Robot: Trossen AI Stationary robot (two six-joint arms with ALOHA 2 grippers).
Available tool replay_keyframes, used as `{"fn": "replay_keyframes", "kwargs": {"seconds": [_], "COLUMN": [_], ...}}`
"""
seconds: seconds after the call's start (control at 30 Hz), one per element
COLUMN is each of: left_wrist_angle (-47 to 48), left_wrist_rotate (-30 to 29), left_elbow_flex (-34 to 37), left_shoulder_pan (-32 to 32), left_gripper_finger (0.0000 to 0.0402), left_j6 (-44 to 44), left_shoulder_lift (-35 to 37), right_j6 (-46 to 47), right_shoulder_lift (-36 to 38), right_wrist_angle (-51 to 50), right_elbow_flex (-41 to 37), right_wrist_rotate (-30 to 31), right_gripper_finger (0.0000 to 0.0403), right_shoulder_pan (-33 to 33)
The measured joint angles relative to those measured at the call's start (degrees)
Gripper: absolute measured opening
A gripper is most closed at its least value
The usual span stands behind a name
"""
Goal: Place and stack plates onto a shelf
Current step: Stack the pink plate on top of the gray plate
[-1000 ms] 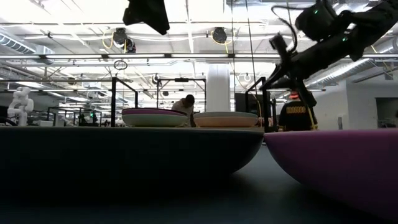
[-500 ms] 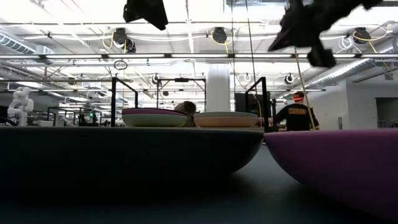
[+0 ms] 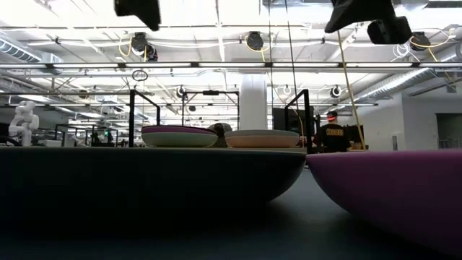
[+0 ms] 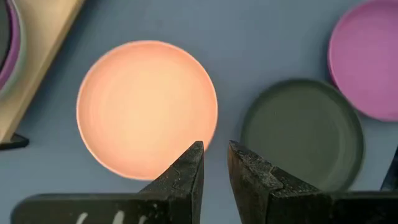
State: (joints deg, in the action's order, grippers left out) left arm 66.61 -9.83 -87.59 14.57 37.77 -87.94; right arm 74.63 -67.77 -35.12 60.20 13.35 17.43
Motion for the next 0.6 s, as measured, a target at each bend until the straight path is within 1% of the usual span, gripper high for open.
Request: {"fn": "replay_keyframes", "kwargs": {"seconds": [0.17,0.3,0.37,0.43,0.53,0.6], "left_wrist_angle": [1.7,7.5,9.2,9.3,6.2,4.3], "left_wrist_rotate": [-2.9,-4.2,-4.2,-3.0,0.7,1.7], "left_elbow_flex": [0.0,1.1,4.1,8.2,14.1,17.8], "left_shoulder_pan": [6.2,9.4,10.2,11.5,13.1,14.7], "left_gripper_finger": [0.0076,0.0076,0.0076,0.0076,0.0076,0.0076], "left_j6": [6.1,14.9,19.1,21.6,23.1,24.7], "left_shoulder_lift": [0.0,0.0,0.0,1.1,3.3,4.8], "right_j6": [2.5,5.2,8.5,11.4,13.2,13.5], "right_shoulder_lift": [-7.6,-13.4,-15.9,-18.3,-21.3,-23.5], "right_wrist_angle": [3.4,9.5,12.4,16.6,23.6,27.5], "right_elbow_flex": [1.5,1.9,1.9,1.9,1.9,2.0], "right_wrist_rotate": [0.3,0.5,0.6,1.7,2.0,1.2], "right_gripper_finger": [0.0000,0.0000,0.0000,0.0001,0.0009,0.0019], "right_shoulder_pan": [-0.2,-2.0,-3.5,-5.1,-7.8,-9.6]}}
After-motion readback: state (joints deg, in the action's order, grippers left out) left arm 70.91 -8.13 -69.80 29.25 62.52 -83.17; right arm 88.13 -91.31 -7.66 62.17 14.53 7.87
